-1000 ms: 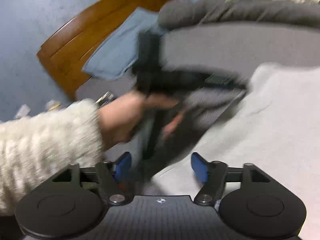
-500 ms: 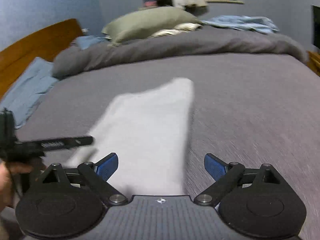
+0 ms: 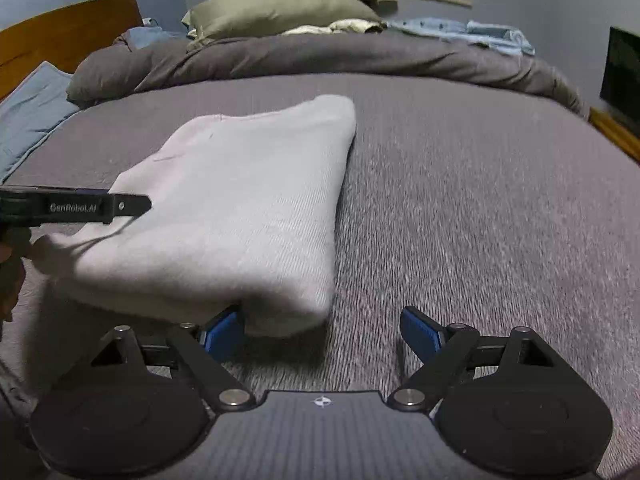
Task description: Fold small clothes
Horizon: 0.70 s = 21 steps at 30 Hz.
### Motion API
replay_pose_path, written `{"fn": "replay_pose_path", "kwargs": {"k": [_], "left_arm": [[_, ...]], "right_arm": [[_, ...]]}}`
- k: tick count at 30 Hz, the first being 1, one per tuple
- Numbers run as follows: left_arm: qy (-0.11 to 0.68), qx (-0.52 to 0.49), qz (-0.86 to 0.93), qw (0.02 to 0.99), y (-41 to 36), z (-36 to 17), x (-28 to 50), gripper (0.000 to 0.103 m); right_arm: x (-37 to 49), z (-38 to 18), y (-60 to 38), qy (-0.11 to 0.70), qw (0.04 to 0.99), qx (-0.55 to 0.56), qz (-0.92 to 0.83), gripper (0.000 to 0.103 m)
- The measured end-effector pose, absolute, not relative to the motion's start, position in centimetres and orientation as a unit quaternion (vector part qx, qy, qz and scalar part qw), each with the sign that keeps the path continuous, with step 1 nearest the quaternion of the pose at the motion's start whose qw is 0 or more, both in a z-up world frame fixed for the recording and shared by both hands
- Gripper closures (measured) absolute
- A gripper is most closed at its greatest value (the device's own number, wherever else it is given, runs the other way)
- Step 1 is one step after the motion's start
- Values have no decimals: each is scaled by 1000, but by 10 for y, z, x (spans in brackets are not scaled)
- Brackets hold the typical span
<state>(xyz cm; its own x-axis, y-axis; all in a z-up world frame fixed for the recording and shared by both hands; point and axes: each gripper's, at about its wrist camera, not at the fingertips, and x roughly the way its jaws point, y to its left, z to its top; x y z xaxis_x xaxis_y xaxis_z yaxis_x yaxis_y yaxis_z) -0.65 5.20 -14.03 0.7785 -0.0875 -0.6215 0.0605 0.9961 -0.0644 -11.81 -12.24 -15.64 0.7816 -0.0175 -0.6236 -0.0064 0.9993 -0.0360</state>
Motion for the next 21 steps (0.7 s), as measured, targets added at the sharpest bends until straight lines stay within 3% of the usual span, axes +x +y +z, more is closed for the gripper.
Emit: {"fn": "replay_pose_path", "kwargs": {"k": [8,21], "left_arm": [[340,-37,-34,939,63,-148,9,48],[345,-79,-36,935,76,-159,16,38]], "right_arm": [[-97,-168,-121,289,957,-27,-12,19],[-115,-175,-164,312,949,5,-49,16]]}}
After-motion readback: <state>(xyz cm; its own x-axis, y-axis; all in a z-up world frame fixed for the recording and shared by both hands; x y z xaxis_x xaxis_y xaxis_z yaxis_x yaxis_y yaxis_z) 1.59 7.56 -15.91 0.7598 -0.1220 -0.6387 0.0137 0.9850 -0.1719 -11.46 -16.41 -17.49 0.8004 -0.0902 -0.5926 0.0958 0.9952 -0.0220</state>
